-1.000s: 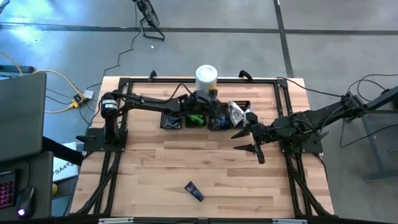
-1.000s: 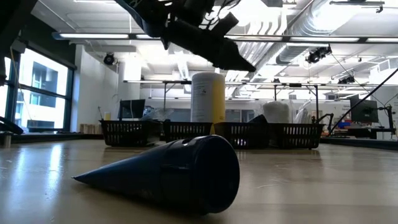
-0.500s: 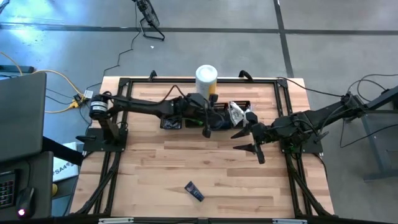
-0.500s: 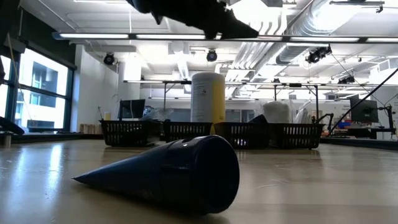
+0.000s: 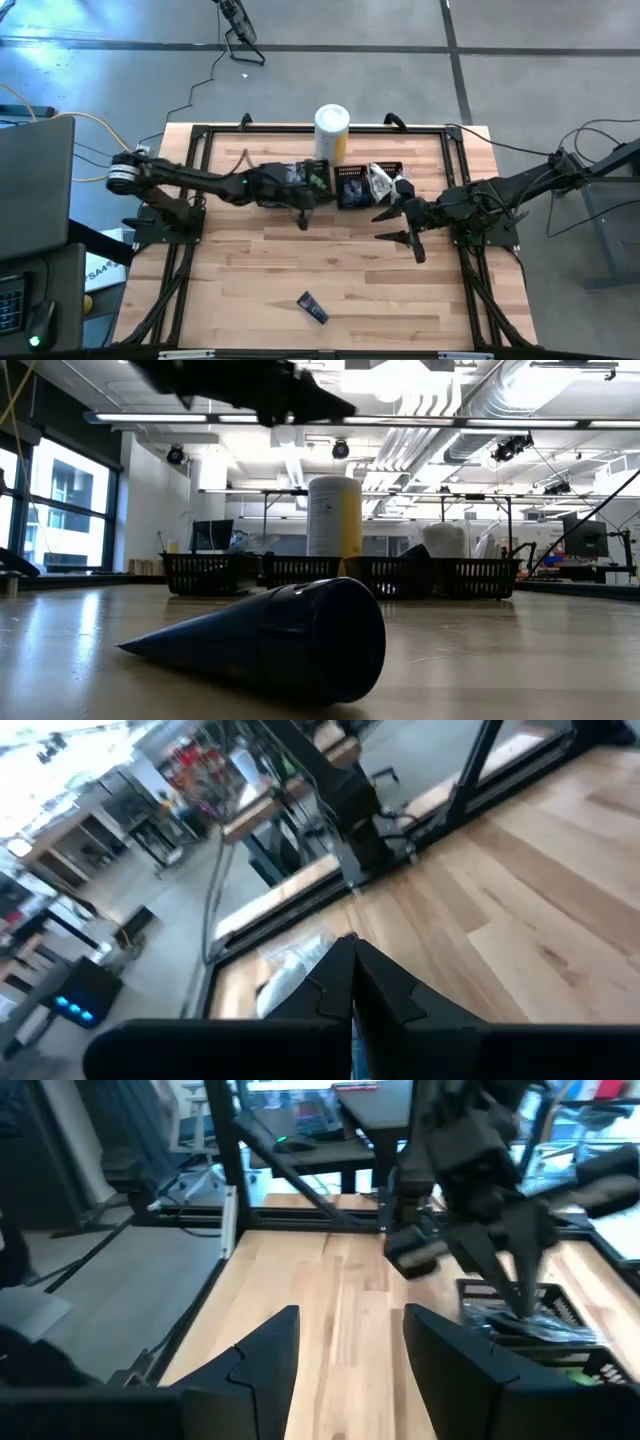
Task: Pick & Place Travel size toiletries
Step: Put the shave cream into the middle right black bin
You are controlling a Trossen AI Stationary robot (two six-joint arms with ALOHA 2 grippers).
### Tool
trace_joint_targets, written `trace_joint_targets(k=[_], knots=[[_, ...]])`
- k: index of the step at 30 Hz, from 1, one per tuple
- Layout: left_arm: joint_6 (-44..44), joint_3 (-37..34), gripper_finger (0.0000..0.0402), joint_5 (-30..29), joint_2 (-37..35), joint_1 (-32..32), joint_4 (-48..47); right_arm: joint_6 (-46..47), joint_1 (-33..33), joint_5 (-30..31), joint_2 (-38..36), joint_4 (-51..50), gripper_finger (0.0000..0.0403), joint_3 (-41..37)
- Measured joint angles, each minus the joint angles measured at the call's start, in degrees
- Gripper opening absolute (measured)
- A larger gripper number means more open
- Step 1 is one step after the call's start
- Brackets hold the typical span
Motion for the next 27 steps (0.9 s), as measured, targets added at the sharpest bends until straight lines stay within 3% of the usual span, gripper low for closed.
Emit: trace_joint_targets(k=[8,18,27], knots=[[4.39,-11.48,0.0005,-1.98,-14.92,-3.81,-0.01,-0.23,0.0,6.87,0.04,1.4,0.0174,0.0],[1.96,-23.16,0.0005,-2.31,-33.54,-4.32,-3.47,-8.69,-0.43,7.04,8.44,17.87,0.0174,0.0],[-4.7,-24.52,0.0005,0.86,-42.74,-4.34,-13.29,4.4,-0.81,12.73,17.62,21.36,0.0174,0.31]])
